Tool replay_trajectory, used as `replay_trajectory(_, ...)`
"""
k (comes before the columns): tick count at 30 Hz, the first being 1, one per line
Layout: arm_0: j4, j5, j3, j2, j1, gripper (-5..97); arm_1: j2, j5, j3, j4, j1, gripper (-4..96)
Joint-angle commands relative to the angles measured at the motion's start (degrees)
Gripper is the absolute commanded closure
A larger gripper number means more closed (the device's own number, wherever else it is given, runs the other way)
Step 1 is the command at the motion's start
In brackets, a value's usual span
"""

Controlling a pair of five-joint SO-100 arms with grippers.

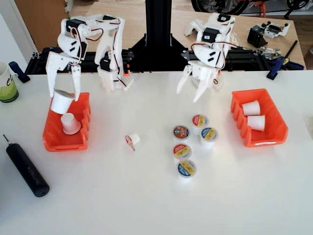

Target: Sort the coffee pods, blue into left, red into right

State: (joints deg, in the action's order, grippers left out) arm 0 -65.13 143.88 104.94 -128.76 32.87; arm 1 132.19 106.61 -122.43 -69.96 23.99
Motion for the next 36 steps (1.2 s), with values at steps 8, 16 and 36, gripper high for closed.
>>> replay_trajectory(8,4.04,8.17,8.26,-7.56,-1.05,60,0.53,-1.05,-0.35,3.08,0.26,64.9)
replay_trajectory(16,-5.98,6.86,15.64,-21.36,-14.24,71,0.00,4.13,-1.58,6.68,-2.29,64.8)
replay_trajectory(36,-14.68,1.93,15.82,-16.26,-43.42,70,-4.57,44.21,-2.55,0.09,-15.29,62.1)
